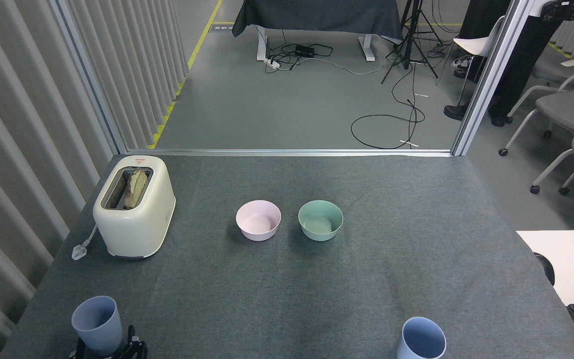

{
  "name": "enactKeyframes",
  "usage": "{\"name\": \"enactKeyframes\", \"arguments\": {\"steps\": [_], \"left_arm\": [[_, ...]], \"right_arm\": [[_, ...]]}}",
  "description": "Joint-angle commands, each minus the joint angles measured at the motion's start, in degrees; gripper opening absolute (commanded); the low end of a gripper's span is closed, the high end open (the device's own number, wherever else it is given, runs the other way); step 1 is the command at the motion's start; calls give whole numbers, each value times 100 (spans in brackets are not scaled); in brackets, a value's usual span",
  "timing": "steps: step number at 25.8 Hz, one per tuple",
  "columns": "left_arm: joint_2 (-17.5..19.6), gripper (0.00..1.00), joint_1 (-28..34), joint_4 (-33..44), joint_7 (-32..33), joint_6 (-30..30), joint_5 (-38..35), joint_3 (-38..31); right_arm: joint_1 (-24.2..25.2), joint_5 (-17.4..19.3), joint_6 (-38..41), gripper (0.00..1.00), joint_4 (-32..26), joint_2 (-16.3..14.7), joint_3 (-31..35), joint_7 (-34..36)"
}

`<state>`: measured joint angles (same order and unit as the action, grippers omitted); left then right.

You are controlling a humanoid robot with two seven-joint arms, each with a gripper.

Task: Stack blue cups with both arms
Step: 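Reach the left gripper to the blue cup in front of it and grasp it, then slide the held blue cup toward the table centre and open the left gripper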

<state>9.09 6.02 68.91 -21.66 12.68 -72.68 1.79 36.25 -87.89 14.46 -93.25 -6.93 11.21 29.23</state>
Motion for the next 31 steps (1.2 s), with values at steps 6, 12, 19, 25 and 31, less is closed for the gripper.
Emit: {"name": "enactKeyframes", "arguments": {"steps": [6,12,19,25,31], "left_arm": [[32,100,-31,-71,-5,-2,61,-29],[58,98,-145,-264,-5,-46,87,-91],[76,51,-84,-150,-31,-248,148,-91],[58,48,-5,527,-57,-486,43,279],[-135,48,-611,298,-40,-433,-572,1966]], "right_arm": [[5,0,4,98,0,7,-40,4],[5,0,4,98,9,7,-40,4],[5,0,-4,98,9,7,-48,4],[-4,-9,-145,98,9,-2,-154,4],[5,-9,-189,98,9,-2,-163,4]]}}
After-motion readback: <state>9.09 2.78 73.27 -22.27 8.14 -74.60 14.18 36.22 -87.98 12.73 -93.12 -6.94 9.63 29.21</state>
